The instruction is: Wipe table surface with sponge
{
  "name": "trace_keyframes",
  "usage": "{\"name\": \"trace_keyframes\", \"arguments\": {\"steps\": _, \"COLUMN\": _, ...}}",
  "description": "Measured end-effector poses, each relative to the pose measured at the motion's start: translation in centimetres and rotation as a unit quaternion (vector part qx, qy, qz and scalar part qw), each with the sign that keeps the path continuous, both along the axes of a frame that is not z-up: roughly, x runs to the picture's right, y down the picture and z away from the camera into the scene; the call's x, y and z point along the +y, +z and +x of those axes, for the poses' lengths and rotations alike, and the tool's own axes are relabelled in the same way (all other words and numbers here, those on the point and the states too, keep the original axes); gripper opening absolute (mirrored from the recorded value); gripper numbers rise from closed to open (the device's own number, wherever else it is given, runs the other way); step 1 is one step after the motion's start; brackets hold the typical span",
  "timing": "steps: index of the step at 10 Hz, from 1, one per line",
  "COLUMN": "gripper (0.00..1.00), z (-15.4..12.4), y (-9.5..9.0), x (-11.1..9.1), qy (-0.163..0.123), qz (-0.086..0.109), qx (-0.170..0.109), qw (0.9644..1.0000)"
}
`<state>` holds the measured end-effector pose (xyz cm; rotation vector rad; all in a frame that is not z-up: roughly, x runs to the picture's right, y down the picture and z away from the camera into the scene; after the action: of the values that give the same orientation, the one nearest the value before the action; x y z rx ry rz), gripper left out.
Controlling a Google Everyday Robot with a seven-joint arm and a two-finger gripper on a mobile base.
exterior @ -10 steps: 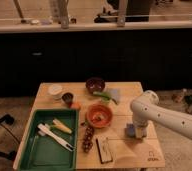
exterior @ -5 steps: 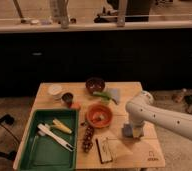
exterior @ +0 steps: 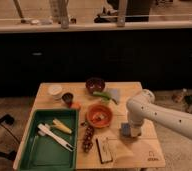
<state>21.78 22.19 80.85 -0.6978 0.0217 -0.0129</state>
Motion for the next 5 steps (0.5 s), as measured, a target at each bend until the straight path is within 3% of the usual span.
{"name": "trace_keyframes", "arguments": {"steps": 5, "gripper": 0.0, "z": -0.38, "y": 0.06, "x": -0.24, "qy": 0.031, "qz": -0.073, "qx": -0.029, "qw": 0.9964}}
